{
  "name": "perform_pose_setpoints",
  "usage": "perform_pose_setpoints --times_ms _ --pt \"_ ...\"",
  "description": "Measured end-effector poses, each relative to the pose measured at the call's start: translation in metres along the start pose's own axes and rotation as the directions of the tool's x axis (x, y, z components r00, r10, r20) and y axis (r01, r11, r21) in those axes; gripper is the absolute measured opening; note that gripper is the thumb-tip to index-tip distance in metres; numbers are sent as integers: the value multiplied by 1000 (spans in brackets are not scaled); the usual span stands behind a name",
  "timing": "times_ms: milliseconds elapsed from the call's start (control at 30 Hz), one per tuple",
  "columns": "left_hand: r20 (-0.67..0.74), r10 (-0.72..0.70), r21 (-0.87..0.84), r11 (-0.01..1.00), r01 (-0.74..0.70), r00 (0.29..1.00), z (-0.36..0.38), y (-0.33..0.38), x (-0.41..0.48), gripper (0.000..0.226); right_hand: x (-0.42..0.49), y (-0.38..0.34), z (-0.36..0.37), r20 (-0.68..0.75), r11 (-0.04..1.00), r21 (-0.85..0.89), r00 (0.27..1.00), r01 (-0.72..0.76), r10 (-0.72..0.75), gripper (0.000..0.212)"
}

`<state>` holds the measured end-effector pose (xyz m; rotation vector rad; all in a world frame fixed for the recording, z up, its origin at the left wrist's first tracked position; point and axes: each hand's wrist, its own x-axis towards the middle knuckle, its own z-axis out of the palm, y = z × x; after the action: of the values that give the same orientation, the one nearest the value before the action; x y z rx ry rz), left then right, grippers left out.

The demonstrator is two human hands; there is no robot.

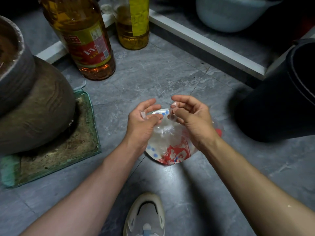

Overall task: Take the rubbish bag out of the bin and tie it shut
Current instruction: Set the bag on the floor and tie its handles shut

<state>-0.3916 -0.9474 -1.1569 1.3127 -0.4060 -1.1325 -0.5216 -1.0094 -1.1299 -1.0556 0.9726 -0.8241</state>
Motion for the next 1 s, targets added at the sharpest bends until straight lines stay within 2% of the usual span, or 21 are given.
perform_pose_setpoints --times_ms 100,200,333,433,533,633,767,867,1000 --pt "-31 22 70 997 -20 999 10 -8 2 37 0 0 1 29 999 -41 999 31 -30 32" --pt "-96 7 57 998 -1 995 18 -10 6 19 -1 3 2 39 995 -75 997 68 -66 31" --pt "-122 -31 25 999 35 992 23 -9 18 25 -6 5 5 57 984 -137 993 113 -106 27" --pt "-84 -56 15 998 58 995 28 -2 22 31 -6 10 8 63 978 -169 991 125 -116 25" --pt "14 -68 72 995 67 998 27 5 30 34 -5 13 10 71 987 -145 996 68 -58 30" --pt "145 -97 219 974 64 985 24 14 34 34 -4 16 11 115 994 -113 993 -3 16 34" --pt "283 -254 421 899 118 925 21 33 38 32 -3 13 10 181 996 -45 980 -73 80 28" --pt "307 -353 507 847 162 884 19 43 42 32 -2 11 9 244 995 -50 965 -83 93 28" --pt "290 -416 520 824 223 862 21 46 44 30 -1 12 12 285 993 -86 953 -83 105 25"
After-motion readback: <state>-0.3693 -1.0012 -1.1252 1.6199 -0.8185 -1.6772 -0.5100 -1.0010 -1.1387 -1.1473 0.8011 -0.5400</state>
